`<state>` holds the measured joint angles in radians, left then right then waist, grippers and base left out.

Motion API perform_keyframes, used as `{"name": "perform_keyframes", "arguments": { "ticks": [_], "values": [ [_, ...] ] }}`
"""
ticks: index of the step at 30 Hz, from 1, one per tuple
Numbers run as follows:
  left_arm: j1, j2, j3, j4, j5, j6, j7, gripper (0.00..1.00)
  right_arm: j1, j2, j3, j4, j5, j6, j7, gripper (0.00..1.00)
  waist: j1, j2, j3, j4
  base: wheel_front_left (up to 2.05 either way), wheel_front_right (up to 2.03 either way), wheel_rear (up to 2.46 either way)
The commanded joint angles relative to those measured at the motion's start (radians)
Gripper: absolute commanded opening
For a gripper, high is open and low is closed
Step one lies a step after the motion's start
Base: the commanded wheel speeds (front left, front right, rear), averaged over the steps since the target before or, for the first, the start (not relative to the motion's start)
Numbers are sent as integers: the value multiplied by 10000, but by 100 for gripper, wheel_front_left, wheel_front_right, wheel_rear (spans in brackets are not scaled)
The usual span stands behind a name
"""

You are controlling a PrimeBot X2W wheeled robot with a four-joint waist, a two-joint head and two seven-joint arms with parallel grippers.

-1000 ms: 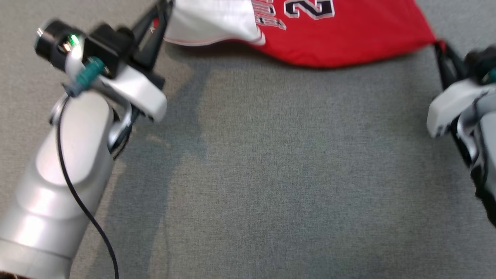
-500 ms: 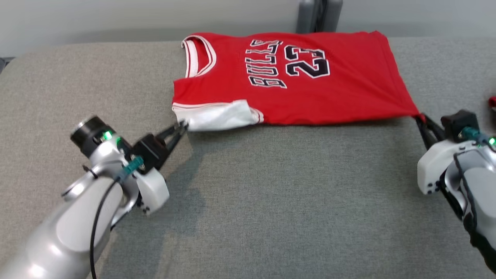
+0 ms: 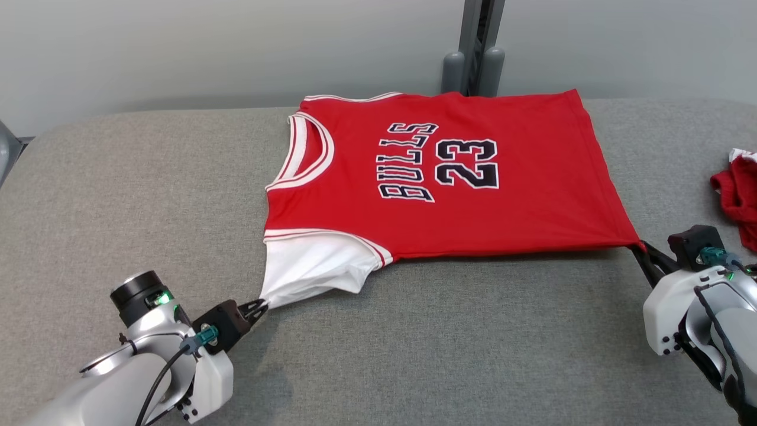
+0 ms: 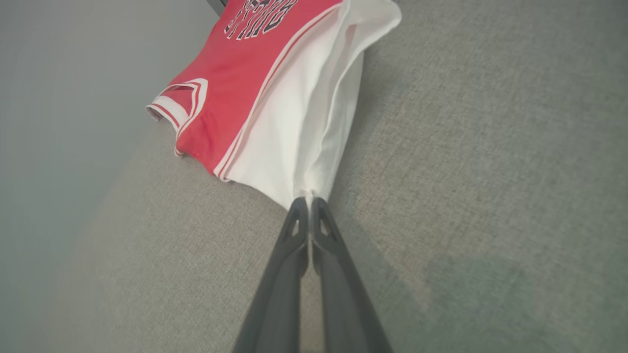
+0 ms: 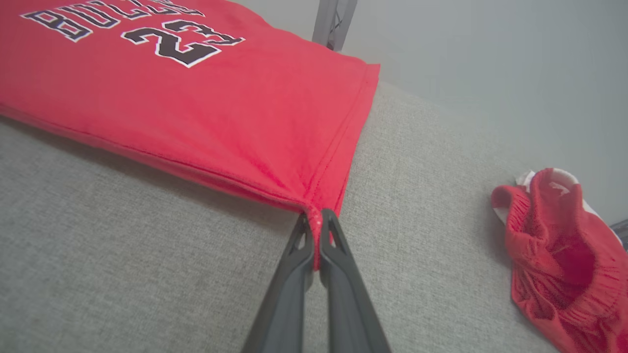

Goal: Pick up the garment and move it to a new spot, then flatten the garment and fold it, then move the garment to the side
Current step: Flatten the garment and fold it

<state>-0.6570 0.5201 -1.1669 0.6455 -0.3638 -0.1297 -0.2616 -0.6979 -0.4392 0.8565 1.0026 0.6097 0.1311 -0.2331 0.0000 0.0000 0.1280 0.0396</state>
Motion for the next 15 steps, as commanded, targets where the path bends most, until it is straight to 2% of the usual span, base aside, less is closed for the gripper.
{"name": "perform_keyframes", "arguments": {
  "ticks": [1,6,15],
  "values": [
    [132,60,-189,53,-209,-9,-32,0,189,-231,175,-88,190,-6,87,0,0,0,-140,-29,0,0,0],
    [381,483,-1019,-294,-831,-9,566,0,357,-818,1164,-758,1167,-6,453,0,0,0,-397,-81,0,0,0],
    [1229,1598,-1116,-2735,-1238,-10,2500,0,637,-1950,2547,-2361,3095,-6,1842,0,0,0,-718,-110,0,0,0]
  ]
}}
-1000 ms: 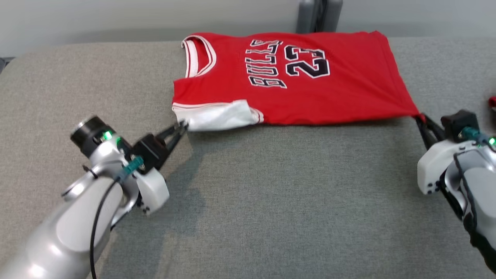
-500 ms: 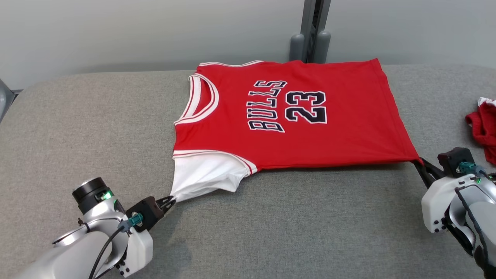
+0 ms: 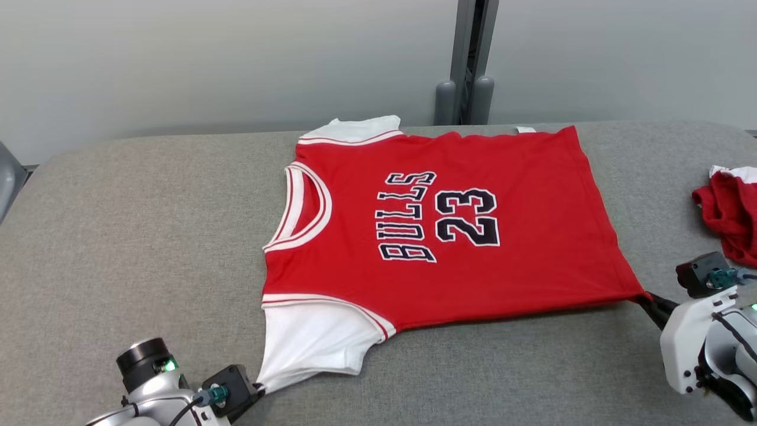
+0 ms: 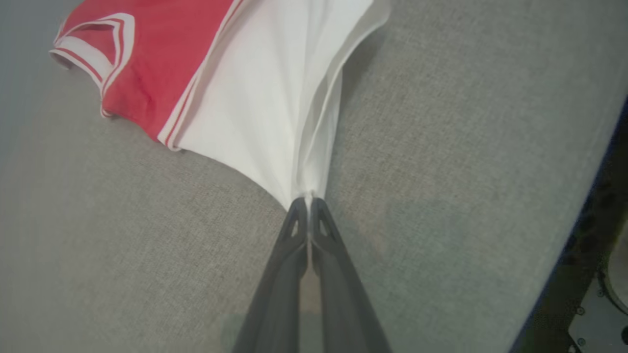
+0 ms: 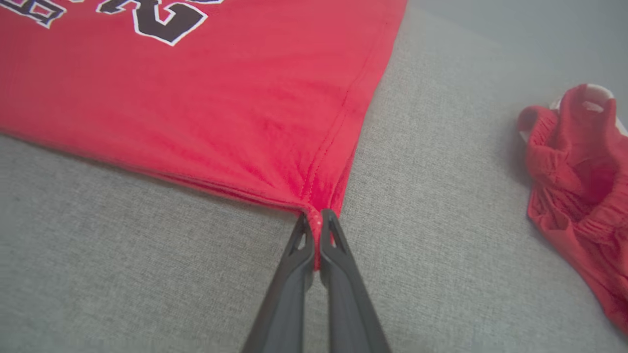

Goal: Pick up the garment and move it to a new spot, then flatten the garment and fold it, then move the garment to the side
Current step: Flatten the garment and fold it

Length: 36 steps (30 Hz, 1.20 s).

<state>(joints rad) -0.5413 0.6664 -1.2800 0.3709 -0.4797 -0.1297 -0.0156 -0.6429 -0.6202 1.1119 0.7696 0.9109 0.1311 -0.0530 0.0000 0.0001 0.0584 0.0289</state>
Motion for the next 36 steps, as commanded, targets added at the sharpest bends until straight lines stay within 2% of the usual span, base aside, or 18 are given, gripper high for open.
{"name": "perform_keyframes", "arguments": {
  "ticks": [1,5,10,24,30,36],
  "values": [
    [263,231,15,-296,-219,-10,306,0,117,-276,138,-273,285,-6,189,0,0,-1,-54,-10,0,0,0],
    [669,748,25,-1428,-680,-10,1236,0,214,-888,653,-1269,1011,-6,696,0,0,-1,-149,-57,0,0,0],
    [898,1252,6,-2299,-1052,-10,1575,0,427,-1561,896,-2189,1927,-6,1310,0,0,-1,-216,-71,0,0,0],
    [1549,2055,2,-3931,-2013,-10,2303,0,1237,-2758,1255,-4175,3114,-6,2530,0,0,-1,-296,-120,0,0,0],
    [2024,2415,9,-4855,-2286,-10,3265,0,1583,-3237,1352,-4827,3420,-4,3311,0,0,-1,-369,-188,0,0,0],
    [2410,2650,17,-5581,-2677,-10,3996,0,2049,-3379,1279,-5284,3857,-4,3937,0,0,-1,-389,-230,0,0,0]
  ]
}}
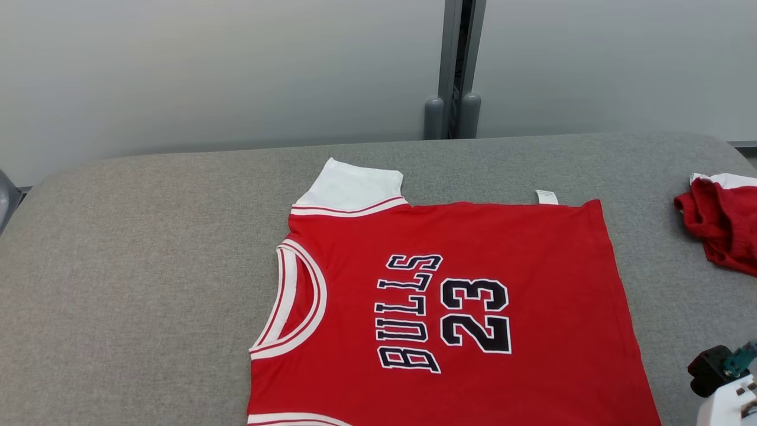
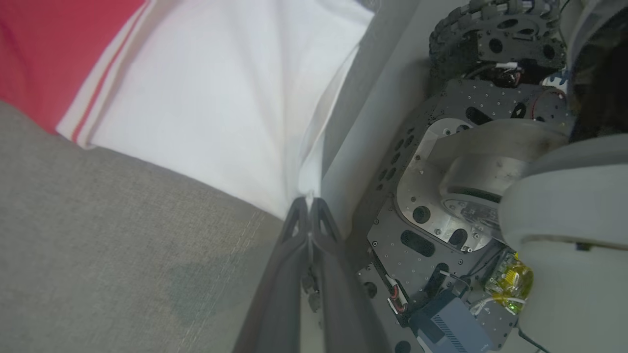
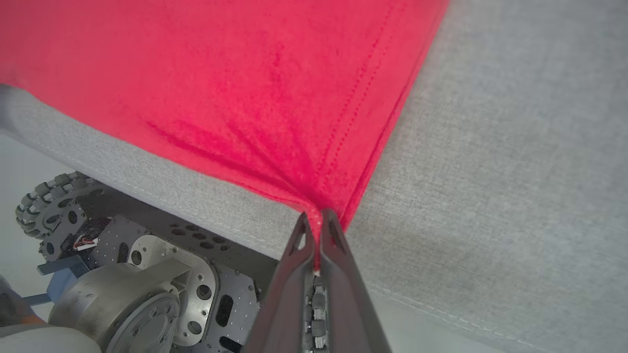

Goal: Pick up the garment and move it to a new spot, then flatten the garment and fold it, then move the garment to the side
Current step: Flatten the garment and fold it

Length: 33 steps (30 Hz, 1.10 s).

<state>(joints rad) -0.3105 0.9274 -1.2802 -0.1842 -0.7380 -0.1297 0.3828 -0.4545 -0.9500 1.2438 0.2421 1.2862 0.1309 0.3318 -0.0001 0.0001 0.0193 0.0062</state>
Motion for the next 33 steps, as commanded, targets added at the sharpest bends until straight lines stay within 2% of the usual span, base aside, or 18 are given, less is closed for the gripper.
{"name": "perform_keyframes", "arguments": {
  "ticks": [1,4,9,20,27,33],
  "values": [
    [130,62,14,-87,-194,-10,39,0,244,-98,-62,-62,178,-3,164,0,1,-1,8,-4,0,0,0],
    [57,96,14,-133,-480,-10,-35,0,418,-106,-136,-158,192,-3,301,0,1,-1,34,-8,0,0,0],
    [-344,155,126,36,-796,-10,-290,0,519,63,-577,-50,137,-3,-53,0,1,-1,34,-9,0,0,0],
    [-855,5,1455,160,-2205,42,-1564,0,330,312,-1730,224,501,-3,-682,0,1,-1,121,9,0,0,0],
    [-1355,-283,2149,732,-2496,45,-2333,0,103,647,-2212,520,495,-3,-702,0,1,-1,346,-5,0,0,0],
    [-1835,-738,2364,1406,-1998,199,-2728,0,-203,929,-2486,775,157,-1,-787,0,1,-1,702,-10,0,0,0]
  ]
}}
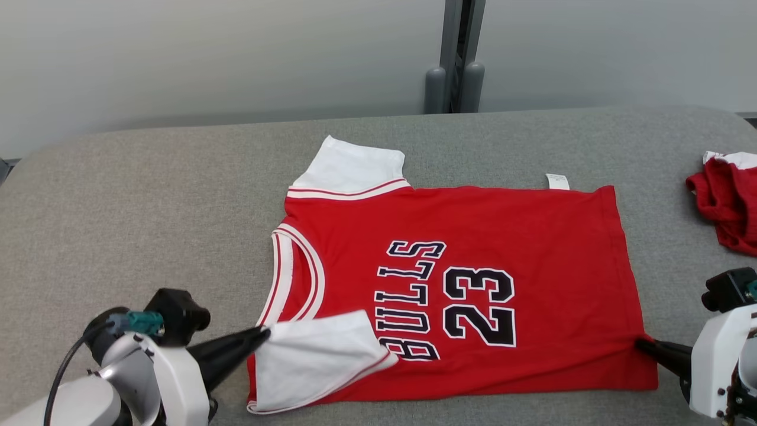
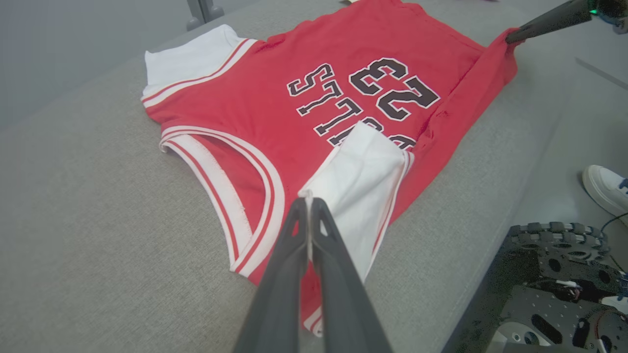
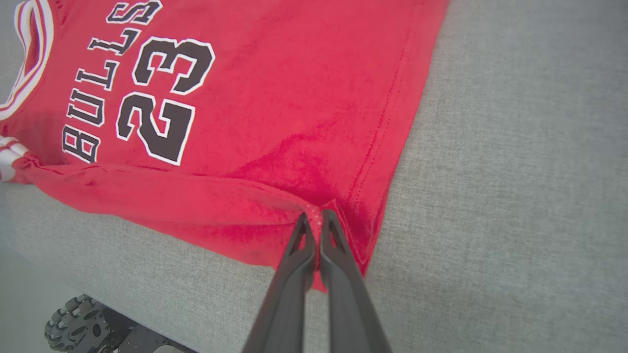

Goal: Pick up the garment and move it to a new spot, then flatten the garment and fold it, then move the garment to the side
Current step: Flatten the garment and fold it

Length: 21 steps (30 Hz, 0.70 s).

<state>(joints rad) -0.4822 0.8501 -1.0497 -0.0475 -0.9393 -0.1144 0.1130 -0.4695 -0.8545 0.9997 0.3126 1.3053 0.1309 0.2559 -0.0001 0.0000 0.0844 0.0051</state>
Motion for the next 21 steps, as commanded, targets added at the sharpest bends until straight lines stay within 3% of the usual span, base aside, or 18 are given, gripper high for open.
{"name": "perform_keyframes", "arguments": {
  "ticks": [1,12,21],
  "values": [
    [-233,-39,97,161,75,62,-85,0,-113,9,-92,114,-98,-3,-70,0,1,0,115,1,0,0,0],
    [-1109,-870,333,1684,891,136,-933,0,-509,415,-388,402,-734,-1,-531,0,1,0,577,-78,0,0,0],
    [-1644,-1421,544,3062,1244,442,-1551,0,-648,687,-416,534,-1188,-3,-947,0,1,0,793,-147,0,0,0]
  ]
}}
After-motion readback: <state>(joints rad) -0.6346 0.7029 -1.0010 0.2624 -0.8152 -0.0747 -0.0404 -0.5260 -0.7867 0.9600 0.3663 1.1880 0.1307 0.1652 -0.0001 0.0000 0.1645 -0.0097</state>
